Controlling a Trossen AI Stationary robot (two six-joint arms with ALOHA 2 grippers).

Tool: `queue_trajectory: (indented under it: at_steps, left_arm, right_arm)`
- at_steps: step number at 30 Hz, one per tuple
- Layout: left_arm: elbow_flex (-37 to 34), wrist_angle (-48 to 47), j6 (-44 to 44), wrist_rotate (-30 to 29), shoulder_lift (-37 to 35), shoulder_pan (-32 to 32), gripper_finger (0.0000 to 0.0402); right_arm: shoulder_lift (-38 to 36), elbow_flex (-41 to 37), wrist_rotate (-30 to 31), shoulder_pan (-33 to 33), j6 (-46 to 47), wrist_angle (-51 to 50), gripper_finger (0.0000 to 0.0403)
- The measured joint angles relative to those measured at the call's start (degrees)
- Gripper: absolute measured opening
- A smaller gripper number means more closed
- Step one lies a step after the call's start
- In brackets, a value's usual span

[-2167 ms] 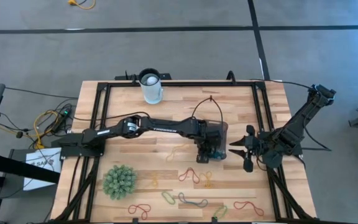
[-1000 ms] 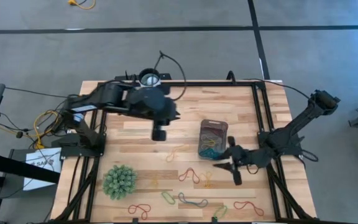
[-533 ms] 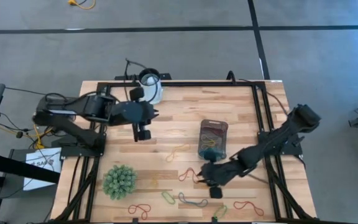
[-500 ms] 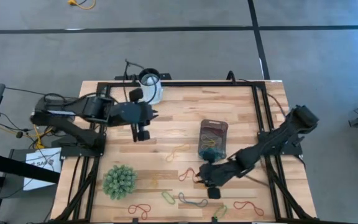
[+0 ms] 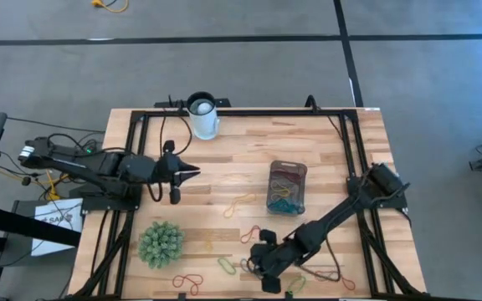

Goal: Pick and place items into bin
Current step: Put the blue rubber band into the black bin

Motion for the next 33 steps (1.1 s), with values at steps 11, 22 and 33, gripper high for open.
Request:
queue_trajectory:
  at_steps: [11,22,33]
  left_arm:
    - [-4.3,6.5,-2.5,-0.4,-0.7,-3.9,0.0042]
    - [-4.2,9.2,-2.9,-0.9,-0.5,-7.0,0.0042]
    - [-4.2,9.2,-2.9,-2.4,-0.5,-7.1,0.0042]
  right_arm:
    - [6.7,4.6,1.2,3.0,6.8,-5.3,0.0106]
    - [6.7,4.5,5.9,5.1,8.3,-8.8,0.0106]
    - [10.9,4.8,4.9,4.9,6.7,-3.9,0.0106]
